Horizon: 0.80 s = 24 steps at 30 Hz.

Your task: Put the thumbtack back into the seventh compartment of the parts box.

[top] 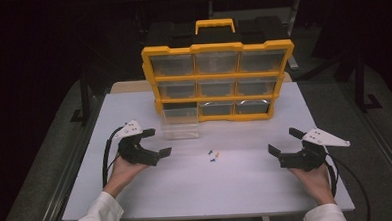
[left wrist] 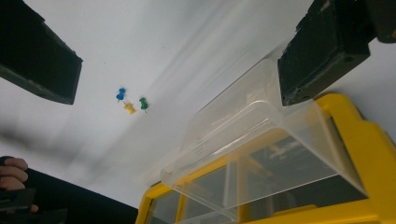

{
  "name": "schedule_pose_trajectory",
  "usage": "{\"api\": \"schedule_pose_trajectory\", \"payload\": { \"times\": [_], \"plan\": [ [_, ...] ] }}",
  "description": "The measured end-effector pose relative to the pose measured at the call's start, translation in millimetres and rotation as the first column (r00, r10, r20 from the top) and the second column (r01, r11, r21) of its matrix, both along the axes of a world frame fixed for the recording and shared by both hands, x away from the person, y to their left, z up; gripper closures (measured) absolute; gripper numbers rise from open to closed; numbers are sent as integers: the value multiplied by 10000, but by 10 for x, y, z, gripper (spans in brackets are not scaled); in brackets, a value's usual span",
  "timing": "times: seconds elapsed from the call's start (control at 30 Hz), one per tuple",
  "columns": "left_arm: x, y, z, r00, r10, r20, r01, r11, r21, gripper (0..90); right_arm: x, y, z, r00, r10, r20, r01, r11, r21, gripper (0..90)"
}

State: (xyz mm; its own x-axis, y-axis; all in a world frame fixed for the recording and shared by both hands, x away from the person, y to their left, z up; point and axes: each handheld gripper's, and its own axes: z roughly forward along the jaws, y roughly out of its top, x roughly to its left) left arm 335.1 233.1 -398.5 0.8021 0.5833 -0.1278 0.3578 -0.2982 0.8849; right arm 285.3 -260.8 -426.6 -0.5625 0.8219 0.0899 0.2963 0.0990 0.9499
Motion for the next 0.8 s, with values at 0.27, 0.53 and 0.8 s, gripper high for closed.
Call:
{"api": "schedule_pose_trajectory", "payload": {
  "times": [0.27,0.53,0.8],
  "plan": [
    [37,-134,29,9983,-537,-240,534,9985,-142,0,-3,-6,0,10000,3,-24,-3,10000,46,0],
    [68,-293,0,9959,-861,-266,865,9961,147,0,-1,-1,-6,9999,102,-78,-101,9999,109,0],
    [72,-460,-38,9923,-1202,-293,1211,9922,298,0,-3,2,-6,9998,174,-103,-172,9998,124,0]
  ]
}}
